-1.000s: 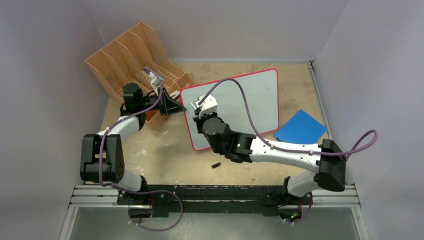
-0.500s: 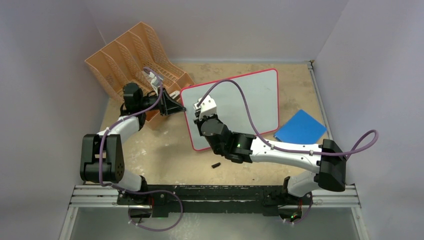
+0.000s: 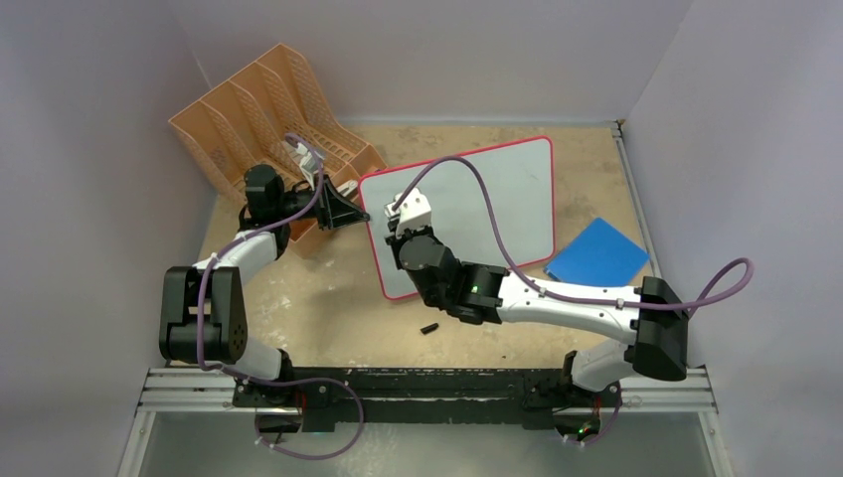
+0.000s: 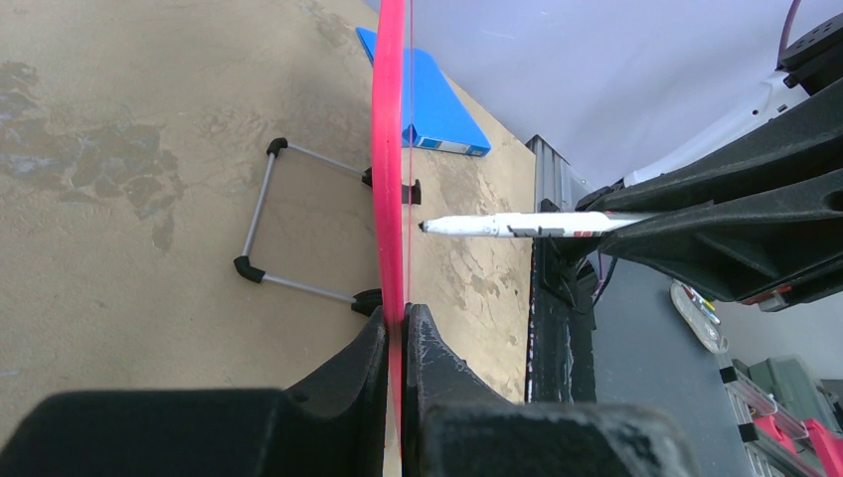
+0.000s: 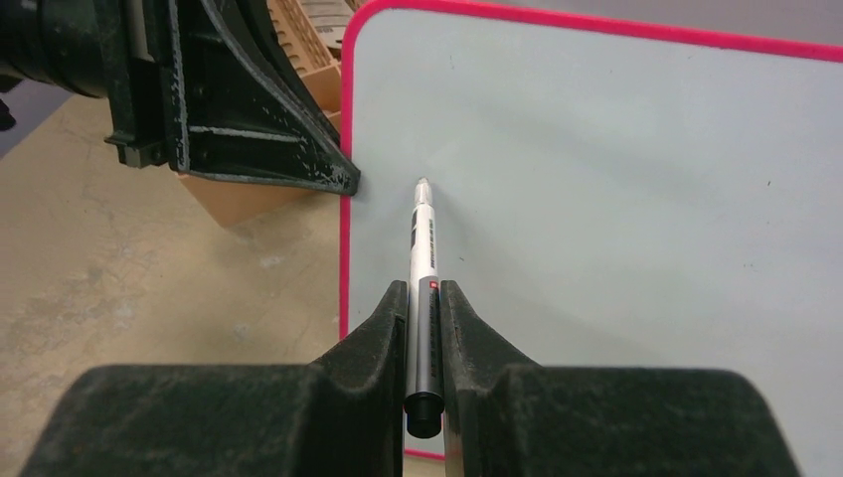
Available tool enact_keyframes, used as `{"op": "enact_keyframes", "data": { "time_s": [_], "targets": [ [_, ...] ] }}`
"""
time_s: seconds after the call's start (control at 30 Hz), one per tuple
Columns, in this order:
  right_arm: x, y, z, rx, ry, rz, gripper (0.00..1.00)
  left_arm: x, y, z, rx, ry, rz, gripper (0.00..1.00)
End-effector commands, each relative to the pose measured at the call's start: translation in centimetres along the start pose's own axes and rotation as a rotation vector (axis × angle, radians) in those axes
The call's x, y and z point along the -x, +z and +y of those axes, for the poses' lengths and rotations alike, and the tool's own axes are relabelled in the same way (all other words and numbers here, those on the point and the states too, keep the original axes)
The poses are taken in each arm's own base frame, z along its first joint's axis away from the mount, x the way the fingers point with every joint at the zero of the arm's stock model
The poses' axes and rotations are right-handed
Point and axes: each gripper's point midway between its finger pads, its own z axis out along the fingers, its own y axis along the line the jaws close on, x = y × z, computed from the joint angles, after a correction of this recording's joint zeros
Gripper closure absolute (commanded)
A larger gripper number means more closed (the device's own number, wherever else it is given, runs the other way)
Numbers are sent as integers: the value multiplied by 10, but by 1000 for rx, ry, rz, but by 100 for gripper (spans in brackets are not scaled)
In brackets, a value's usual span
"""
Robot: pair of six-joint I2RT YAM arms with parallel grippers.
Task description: Write a sentence on the whiteboard
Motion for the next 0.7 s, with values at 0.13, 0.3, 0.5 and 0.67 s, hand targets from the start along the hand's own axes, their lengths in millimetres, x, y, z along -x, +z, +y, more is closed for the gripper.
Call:
{"op": "enact_keyframes", "data": {
  "time_s": [0.13, 0.3, 0.5, 0.67],
  "targets": [
    [56, -2, 3, -13, 90, -125, 100, 11, -1, -12, -27, 92, -3, 100],
    [54, 3, 7, -20, 79, -122, 100, 11, -1, -13, -28, 94, -2, 100],
    [54, 7, 12, -14, 69, -121, 100, 11, -1, -13, -28, 94, -3, 100],
    [52, 9, 12, -26, 60, -117, 100, 11, -1, -13, -28, 95, -3, 100]
  ]
}}
